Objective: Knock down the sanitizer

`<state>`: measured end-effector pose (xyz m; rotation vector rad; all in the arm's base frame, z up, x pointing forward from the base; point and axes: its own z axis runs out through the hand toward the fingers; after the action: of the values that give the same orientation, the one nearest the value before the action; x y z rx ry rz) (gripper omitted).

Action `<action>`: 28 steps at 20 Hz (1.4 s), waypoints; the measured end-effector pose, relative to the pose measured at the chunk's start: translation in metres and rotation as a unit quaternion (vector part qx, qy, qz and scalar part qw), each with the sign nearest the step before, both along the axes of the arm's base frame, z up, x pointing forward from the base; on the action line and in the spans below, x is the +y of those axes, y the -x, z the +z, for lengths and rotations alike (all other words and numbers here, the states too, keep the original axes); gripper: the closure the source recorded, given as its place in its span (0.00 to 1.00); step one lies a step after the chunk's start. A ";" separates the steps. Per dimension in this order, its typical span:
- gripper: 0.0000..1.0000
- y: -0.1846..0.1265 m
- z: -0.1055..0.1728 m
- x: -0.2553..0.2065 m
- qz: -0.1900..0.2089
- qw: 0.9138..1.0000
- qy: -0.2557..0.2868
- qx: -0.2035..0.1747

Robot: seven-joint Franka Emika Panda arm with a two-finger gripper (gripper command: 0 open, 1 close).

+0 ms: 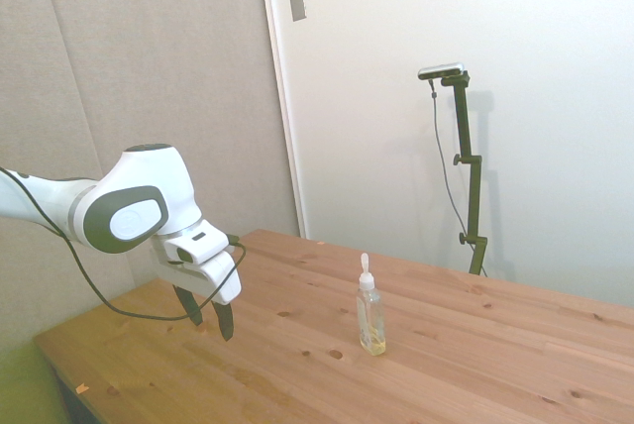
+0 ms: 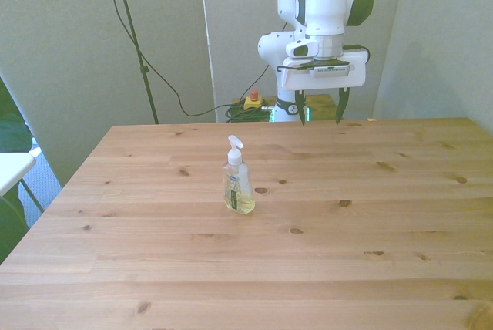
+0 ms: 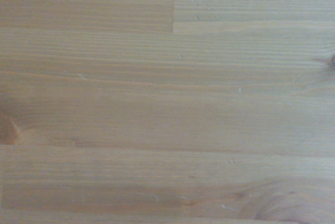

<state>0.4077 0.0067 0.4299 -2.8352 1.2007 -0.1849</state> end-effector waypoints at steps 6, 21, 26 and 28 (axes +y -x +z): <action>1.00 -0.017 0.012 -0.017 -0.030 0.999 -0.004 -0.011; 1.00 -0.090 0.025 -0.107 -0.131 0.991 -0.007 -0.027; 1.00 -0.120 0.016 -0.126 -0.150 0.988 -0.006 -0.022; 1.00 -0.127 0.011 -0.133 -0.155 0.988 -0.006 -0.019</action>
<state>0.5344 -0.1263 0.4411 -2.6049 1.6217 -0.2437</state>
